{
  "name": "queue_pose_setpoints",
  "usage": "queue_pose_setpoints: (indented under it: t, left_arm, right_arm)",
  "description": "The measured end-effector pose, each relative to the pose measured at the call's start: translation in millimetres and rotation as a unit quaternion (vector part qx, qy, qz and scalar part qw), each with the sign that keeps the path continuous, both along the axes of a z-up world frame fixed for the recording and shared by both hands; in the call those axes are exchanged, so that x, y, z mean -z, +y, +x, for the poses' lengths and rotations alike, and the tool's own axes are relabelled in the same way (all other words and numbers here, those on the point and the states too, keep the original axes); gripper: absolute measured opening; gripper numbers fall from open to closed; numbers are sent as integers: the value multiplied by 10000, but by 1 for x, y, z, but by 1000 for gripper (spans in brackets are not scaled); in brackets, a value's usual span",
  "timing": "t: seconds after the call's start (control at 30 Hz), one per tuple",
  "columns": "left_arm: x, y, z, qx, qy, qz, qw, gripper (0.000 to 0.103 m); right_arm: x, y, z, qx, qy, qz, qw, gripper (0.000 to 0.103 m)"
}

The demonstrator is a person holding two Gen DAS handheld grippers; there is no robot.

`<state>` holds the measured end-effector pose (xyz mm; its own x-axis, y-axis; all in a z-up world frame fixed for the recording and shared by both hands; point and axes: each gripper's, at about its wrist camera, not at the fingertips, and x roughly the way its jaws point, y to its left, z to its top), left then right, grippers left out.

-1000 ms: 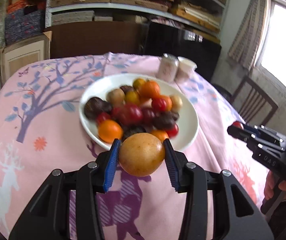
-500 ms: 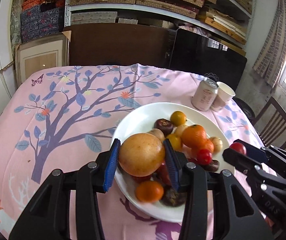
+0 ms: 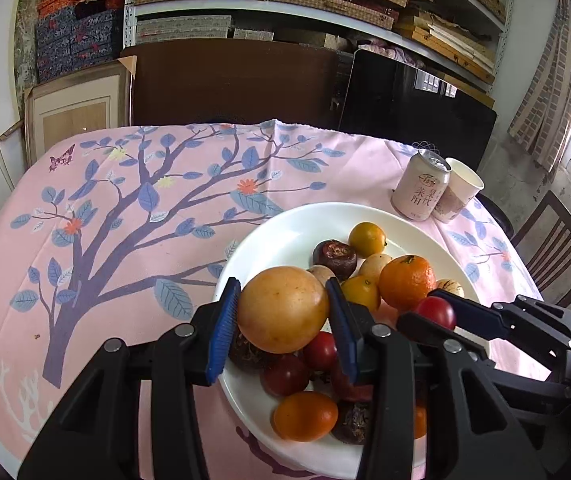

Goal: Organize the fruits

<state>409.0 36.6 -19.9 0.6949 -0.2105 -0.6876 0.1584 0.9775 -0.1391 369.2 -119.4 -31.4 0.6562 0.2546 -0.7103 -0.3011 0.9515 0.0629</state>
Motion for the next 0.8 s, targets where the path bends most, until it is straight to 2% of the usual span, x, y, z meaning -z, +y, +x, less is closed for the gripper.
queue_pose_setpoints:
  t: [0.03, 0.07, 0.1, 0.13, 0.23, 0.33, 0.5, 0.53, 0.6, 0.67, 0.73, 0.8]
  left_arm:
    - [1, 1, 1, -27, 35, -102, 9999, 44]
    - [1, 4, 2, -74, 54, -246, 9997, 60]
    - [0, 7, 2, -176, 49, -397, 9990, 96]
    - [-2, 10, 1, -288, -27, -496, 9983, 98]
    - [-9, 16, -3, -336, -249, -629, 9971, 98]
    - [-14, 18, -6, -351, -235, -528, 9977, 98]
    - [-18, 23, -23, -285, -147, -399, 9987, 98]
    - [-19, 22, -31, -250, -142, -309, 9991, 98]
    - [-19, 18, -52, -255, -243, 164, 9992, 98]
    - [-18, 12, -84, -267, -453, 718, 9960, 98]
    - [-16, 9, -120, -307, -621, 1058, 9920, 98]
    - [-17, 9, -151, -177, -669, 1102, 9915, 98]
  right_arm:
    - [1, 0, 0, -8, 11, -35, 10000, 40]
    - [0, -1, -1, -46, 20, -9, 10000, 73]
    - [0, -2, -2, -55, -6, 44, 10000, 86]
    - [-3, -5, -6, -6, -100, 100, 9999, 91]
    - [-13, -13, -15, 50, -273, 125, 9995, 92]
    - [-24, -25, -26, 174, -352, 75, 9992, 96]
    - [-30, -56, -50, 475, -230, 82, 9986, 97]
    - [-29, -64, -55, 621, -193, 89, 9978, 97]
    - [-24, -79, -66, 1105, -250, 32, 9936, 97]
    - [-16, -91, -82, 1934, -470, -374, 9793, 97]
    - [-7, -102, -99, 2128, -528, -351, 9750, 98]
    - [0, -109, -116, 2150, -430, -209, 9754, 99]
